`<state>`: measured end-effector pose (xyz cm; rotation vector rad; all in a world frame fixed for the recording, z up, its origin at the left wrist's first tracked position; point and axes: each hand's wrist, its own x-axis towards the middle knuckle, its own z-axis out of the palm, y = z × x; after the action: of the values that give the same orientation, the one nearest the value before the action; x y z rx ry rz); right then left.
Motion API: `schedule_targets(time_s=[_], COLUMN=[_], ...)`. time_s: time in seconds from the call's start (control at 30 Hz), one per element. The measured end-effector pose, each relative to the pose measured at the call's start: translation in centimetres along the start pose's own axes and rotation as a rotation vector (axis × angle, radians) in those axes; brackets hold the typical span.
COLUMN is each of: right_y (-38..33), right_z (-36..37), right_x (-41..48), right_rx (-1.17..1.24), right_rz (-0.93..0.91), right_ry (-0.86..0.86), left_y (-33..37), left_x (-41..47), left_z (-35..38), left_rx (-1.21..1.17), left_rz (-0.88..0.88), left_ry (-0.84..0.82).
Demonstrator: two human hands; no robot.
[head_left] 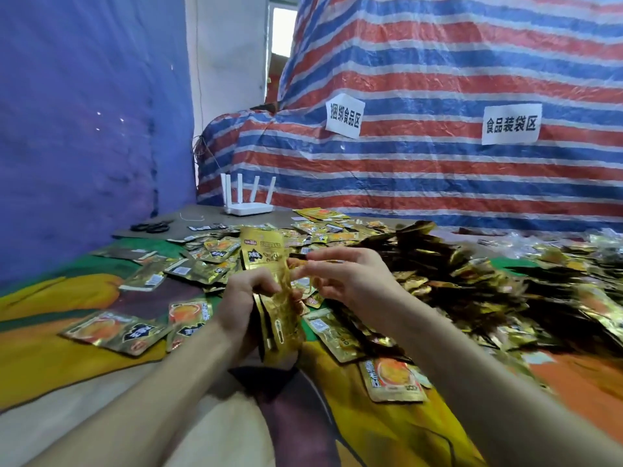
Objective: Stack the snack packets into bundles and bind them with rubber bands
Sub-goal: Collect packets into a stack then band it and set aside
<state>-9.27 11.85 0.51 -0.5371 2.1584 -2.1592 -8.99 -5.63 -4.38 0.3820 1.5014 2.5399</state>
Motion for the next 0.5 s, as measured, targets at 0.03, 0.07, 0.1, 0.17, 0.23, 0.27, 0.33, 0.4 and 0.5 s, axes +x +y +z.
schedule_targets(time_s=[0.03,0.07,0.1,0.17,0.23,0.27,0.33,0.4,0.5], right_y=[0.9,1.7,2.4,3.3,3.6,3.7,3.9,4.1,4.0], right_z=[0.6,0.9,1.1,1.2,1.0,0.9,0.7,0.4,-0.1], right_x=[0.4,0.7,0.8,1.0,1.2,1.1,1.0,0.8,0.6], right_rx=[-0.025,-0.073,-0.125,-0.190,-0.207,-0.225,-0.266,-0.281,-0.306], right_rz=[-0.043,-0.094,-0.141,-0.201,-0.225,-0.229,-0.232,-0.227,-0.197], right_ry=[0.038,0.084,0.124,0.163,0.168,0.163,0.138,0.133,0.110], left_y=[0.2,0.3,0.5,0.6,0.6,0.6,0.6,0.5,0.6], left_x=[0.0,-0.1,-0.2,-0.1,0.0,0.1,0.2,0.3,0.3], left_z=[0.0,0.1,0.2,0.4,0.3,0.2,0.0,-0.1,-0.2], left_rx=[0.041,0.072,0.089,0.105,0.125,0.122,0.089,0.068,0.069], left_rz=[-0.013,-0.018,-0.018,-0.009,-0.005,-0.008,-0.015,-0.021,-0.020], left_ry=[0.046,0.084,0.115,0.152,0.162,0.167,0.150,0.119,0.094])
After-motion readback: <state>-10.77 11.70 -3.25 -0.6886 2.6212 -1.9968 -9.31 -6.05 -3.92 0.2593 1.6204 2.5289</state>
